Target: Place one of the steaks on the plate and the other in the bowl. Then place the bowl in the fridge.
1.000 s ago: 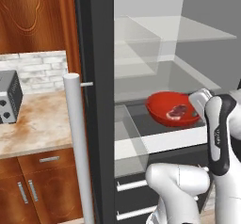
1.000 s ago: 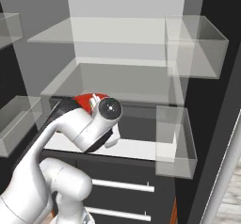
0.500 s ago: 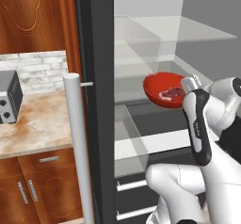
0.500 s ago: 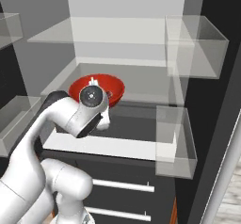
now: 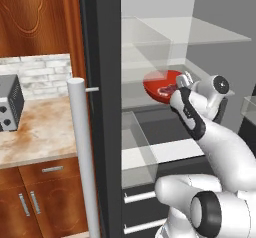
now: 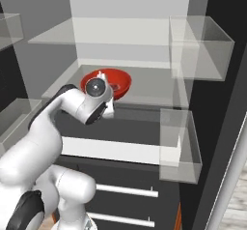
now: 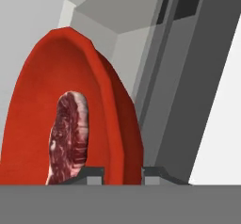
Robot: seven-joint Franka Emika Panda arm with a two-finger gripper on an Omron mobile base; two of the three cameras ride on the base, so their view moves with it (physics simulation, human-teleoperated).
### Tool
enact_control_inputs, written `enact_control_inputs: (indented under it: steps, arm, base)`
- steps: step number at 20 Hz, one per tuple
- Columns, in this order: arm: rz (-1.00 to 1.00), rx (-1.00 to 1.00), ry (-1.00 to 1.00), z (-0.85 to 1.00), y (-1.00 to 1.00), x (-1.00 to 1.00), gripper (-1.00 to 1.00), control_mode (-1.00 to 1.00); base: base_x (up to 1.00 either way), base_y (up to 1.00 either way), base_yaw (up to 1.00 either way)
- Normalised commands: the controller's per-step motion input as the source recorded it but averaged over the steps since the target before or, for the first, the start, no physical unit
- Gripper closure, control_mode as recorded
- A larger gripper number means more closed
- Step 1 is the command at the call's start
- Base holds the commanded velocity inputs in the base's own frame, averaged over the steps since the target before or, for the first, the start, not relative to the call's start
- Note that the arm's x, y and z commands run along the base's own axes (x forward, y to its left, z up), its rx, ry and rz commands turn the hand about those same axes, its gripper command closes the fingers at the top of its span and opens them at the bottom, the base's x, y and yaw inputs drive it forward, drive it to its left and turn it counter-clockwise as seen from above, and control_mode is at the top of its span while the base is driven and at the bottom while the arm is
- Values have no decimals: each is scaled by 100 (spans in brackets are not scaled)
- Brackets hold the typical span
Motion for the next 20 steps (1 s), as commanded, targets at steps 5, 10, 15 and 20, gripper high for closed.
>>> enact_control_inputs:
  steps: [5, 10, 15, 20]
  arm:
    - [0, -1, 4, 0, 0, 68, 100, -100]
    - [0, 0, 5, 0, 0, 74, 100, -100]
    - [0, 0, 2, 0, 0, 42, 100, -100]
    - [0, 0, -1, -1, 2, 33, -100, -100]
  base:
    - [0, 0, 0]
    - [0, 0, 0]
    - [0, 0, 0]
    - [0, 0, 0]
